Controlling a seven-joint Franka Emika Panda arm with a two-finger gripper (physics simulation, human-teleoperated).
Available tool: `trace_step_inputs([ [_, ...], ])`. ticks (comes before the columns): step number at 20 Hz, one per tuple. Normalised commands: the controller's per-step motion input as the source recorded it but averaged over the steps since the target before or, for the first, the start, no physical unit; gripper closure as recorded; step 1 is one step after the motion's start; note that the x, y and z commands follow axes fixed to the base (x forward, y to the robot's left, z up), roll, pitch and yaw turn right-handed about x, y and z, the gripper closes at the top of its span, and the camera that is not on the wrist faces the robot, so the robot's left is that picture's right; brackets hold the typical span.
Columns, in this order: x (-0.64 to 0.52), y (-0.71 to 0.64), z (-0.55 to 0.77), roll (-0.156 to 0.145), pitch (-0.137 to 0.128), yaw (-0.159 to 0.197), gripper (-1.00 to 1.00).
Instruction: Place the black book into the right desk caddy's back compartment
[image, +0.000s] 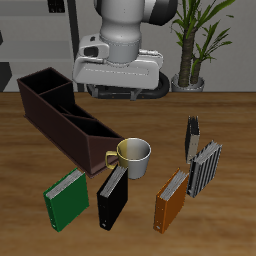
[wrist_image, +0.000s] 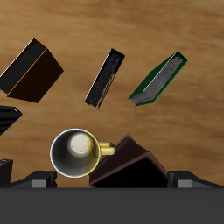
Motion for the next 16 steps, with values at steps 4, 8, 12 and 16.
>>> trace_step_inputs([
  [4,0.20,-0.05,0.01,0.014,-0.030,0.009,-1.00],
  [8,0.29,-0.04,-0.06,0.006,0.006,-0.011,-1.00],
  [12,0.25,0.06,-0.09,0.042,-0.011,0.019,-1.00],
  [16,0.15,-0.02,-0.04,0.005,-0.007,-0.003,-1.00],
])
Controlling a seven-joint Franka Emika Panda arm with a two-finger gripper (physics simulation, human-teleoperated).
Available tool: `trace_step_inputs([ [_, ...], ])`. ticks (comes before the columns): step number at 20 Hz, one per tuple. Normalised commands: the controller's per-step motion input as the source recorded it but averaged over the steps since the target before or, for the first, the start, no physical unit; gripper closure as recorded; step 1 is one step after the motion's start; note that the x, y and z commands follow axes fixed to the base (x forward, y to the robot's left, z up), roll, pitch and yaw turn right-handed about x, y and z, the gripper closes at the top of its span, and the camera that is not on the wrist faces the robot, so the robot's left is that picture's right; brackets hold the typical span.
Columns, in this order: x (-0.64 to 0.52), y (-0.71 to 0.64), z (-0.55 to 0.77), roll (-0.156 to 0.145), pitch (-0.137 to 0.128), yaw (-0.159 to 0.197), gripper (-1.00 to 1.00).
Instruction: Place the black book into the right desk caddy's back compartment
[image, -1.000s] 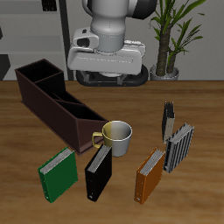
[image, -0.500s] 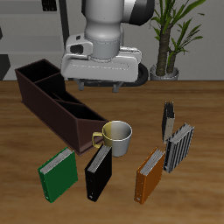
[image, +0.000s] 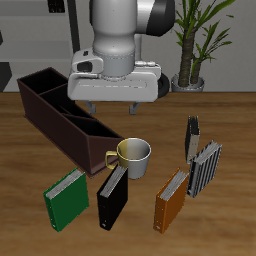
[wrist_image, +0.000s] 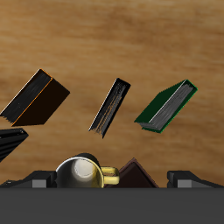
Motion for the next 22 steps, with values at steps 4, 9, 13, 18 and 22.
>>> trace_step_inputs([
  [4,0.21,-0.03,-0.11,0.014,-0.001,-0.019,-1.00],
  [9,0.07,-0.04,-0.06,-0.022,-0.011,-0.017,-1.00],
  [13,0.15,-0.05,-0.16,-0.014,-0.005,-0.030,-1.00],
  [18,0.13,0.02,-0.19,-0.002,-0.006,-0.025,-1.00],
  [22,0.06,0.04,-0.16,0.005,-0.038,-0.018,-1.00],
])
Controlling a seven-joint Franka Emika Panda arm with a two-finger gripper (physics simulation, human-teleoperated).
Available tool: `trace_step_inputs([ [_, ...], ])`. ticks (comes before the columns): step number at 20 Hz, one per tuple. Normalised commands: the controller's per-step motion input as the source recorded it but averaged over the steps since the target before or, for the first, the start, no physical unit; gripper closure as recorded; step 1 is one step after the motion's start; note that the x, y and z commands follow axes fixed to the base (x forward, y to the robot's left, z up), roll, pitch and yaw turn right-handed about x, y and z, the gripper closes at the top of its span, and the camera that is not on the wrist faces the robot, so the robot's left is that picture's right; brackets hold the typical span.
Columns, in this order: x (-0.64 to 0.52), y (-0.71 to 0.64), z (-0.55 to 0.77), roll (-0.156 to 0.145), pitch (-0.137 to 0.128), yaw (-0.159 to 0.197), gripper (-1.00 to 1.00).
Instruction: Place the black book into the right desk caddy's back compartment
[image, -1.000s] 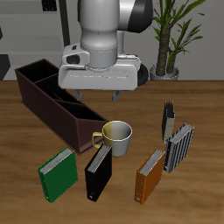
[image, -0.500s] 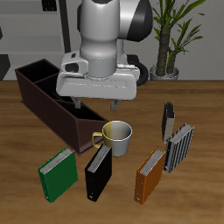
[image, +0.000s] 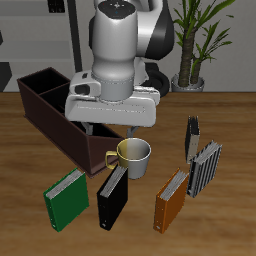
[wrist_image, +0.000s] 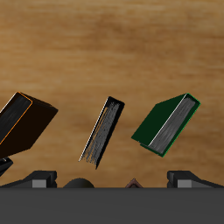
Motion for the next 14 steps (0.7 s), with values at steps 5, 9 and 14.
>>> trace_step_inputs([
  [5,0.08,0.07,-0.27,0.007,-0.005,-0.009,-1.00],
  [9,0.04,0.13,-0.21,0.020,-0.001,-0.022,-1.00],
  [14,0.04,0.05,-0.23,0.009,-0.028,-0.020,-1.00],
])
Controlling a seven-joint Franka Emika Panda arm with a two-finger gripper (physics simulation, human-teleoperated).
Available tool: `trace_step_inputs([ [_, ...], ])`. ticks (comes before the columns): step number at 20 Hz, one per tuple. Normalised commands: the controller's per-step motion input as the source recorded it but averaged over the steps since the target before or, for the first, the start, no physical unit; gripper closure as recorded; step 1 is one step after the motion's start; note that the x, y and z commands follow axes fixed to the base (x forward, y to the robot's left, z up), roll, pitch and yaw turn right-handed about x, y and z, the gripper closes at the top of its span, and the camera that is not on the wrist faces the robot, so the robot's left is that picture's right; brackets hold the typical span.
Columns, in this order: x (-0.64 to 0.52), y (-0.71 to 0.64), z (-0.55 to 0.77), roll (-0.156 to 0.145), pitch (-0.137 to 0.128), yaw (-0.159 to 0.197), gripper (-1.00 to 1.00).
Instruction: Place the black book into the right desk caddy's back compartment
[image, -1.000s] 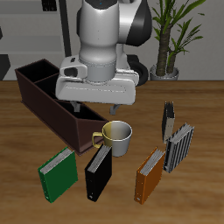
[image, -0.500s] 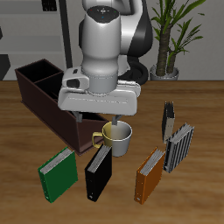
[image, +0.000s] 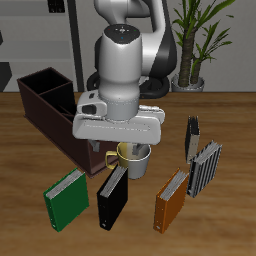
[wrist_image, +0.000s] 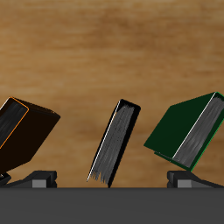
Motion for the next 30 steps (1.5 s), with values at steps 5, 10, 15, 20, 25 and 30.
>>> trace_step_inputs([
  [5,0.03,0.03,-0.18,0.005,-0.007,-0.016,-1.00],
  [10,0.04,-0.01,-0.17,-0.004,0.015,-0.018,-1.00],
  [15,0.02,-0.03,-0.22,-0.003,0.015,-0.025,-1.00],
  [20,-0.02,-0.05,-0.15,-0.008,0.014,-0.003,-1.00],
  [25,0.01,-0.04,-0.16,-0.010,0.015,-0.019,-1.00],
  [30,0.02,-0.02,-0.16,-0.011,0.008,-0.014,-1.00],
])
